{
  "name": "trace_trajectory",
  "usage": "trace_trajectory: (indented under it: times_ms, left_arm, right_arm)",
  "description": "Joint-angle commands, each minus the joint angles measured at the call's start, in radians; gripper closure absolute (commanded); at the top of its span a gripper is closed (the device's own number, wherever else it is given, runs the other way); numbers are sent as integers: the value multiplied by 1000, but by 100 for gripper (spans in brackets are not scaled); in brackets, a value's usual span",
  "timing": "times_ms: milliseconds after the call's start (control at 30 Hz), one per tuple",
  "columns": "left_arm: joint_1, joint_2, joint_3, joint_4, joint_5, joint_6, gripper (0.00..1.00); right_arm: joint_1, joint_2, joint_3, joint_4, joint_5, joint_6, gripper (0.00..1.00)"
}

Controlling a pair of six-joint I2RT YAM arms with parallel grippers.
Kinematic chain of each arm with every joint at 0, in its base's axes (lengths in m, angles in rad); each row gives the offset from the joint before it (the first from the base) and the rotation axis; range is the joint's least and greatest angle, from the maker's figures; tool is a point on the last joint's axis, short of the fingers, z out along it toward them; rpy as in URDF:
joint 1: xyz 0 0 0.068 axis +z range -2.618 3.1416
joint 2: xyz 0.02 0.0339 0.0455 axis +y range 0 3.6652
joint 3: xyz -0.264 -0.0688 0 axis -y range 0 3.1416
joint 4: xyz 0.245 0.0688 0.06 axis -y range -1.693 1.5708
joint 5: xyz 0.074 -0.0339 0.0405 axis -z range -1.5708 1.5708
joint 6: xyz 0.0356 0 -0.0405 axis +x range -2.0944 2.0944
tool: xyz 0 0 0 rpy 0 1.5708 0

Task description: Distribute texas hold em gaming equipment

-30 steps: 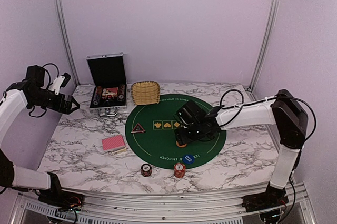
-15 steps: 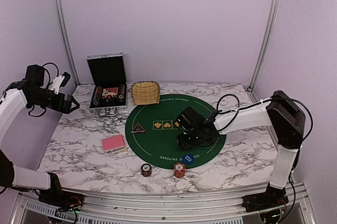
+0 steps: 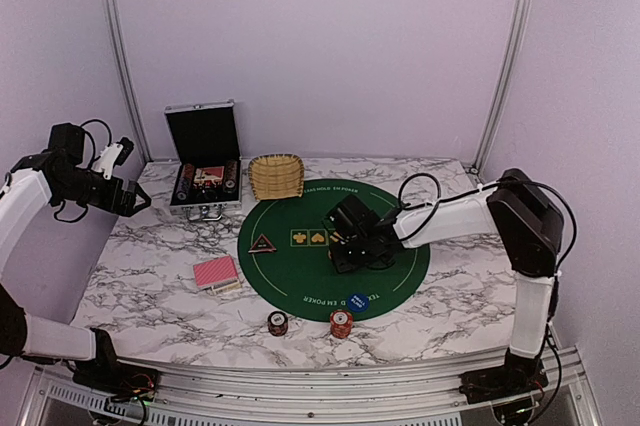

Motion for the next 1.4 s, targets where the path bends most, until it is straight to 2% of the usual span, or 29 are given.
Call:
trace_trajectory:
  times_ms: [0,633,900,1000,1167,1367]
  left_arm:
    - [2,-14,26,-25,-3,11,1]
    - [2,-23,12,-41,-12,31,1]
    - [2,-24,1,-43,-14,35,1]
    - [2,-27,3,-44,-11,36,1]
    - [2,-28,11,-49,-8,36,1]
    - [2,-30,26,-65,-7,37,1]
  right_arm:
    - [-58,98,67,-2,22,-16,61]
    - [-190,416,564,-95,26,-79,61]
    - [-215,472,668,-121,-2,-103,61]
    - [-213,445,649,-117,-18,-117,55]
    - [-188,339,550,-108,-19,-143,37]
    - [-125,142,357,-102,-43,-163,19]
